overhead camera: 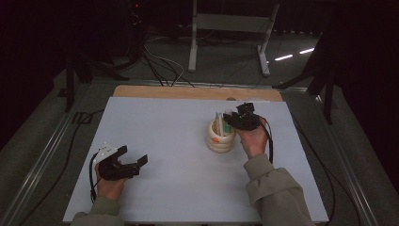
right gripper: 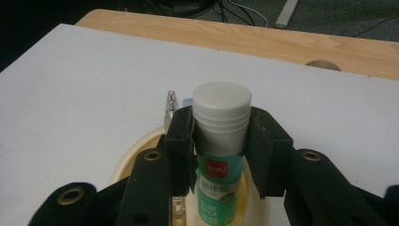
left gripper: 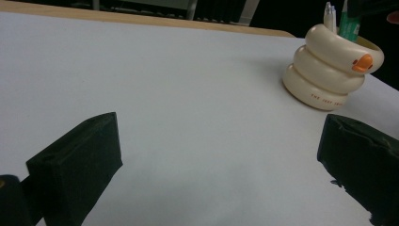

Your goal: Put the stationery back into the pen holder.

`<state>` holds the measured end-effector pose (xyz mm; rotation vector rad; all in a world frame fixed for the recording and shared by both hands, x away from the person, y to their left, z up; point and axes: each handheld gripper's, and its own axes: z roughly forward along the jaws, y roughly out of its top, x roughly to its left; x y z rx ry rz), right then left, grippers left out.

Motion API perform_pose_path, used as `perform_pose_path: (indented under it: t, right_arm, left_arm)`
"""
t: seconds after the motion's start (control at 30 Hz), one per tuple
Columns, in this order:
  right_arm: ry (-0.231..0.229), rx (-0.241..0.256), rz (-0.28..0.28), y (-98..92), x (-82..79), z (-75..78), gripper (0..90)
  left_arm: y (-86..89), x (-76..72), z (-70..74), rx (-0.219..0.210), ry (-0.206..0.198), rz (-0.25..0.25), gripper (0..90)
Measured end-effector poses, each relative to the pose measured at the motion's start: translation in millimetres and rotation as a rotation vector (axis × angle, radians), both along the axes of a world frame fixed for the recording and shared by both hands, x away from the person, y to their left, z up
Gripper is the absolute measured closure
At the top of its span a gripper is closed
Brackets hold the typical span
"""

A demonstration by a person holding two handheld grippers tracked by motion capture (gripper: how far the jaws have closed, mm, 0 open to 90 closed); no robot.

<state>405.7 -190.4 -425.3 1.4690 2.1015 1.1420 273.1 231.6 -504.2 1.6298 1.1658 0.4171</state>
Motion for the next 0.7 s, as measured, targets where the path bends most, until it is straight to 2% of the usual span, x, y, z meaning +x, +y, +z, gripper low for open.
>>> perform_pose_path:
  t: [0.47, 0.7]
  right_arm:
    - [0.010, -0.040, 0.029, 4.3, -2.8, -8.5, 62.9]
    - [0.005, -0.042, 0.041, 2.8, -5.3, -10.4, 64.9]
  left_arm:
    - [-0.2, 0.5, -1.0, -0.003, 0.005, 0.000, 0.7]
    - [-0.7, 0.7, -1.5, 0.000, 0.008, 0.000, 0.7]
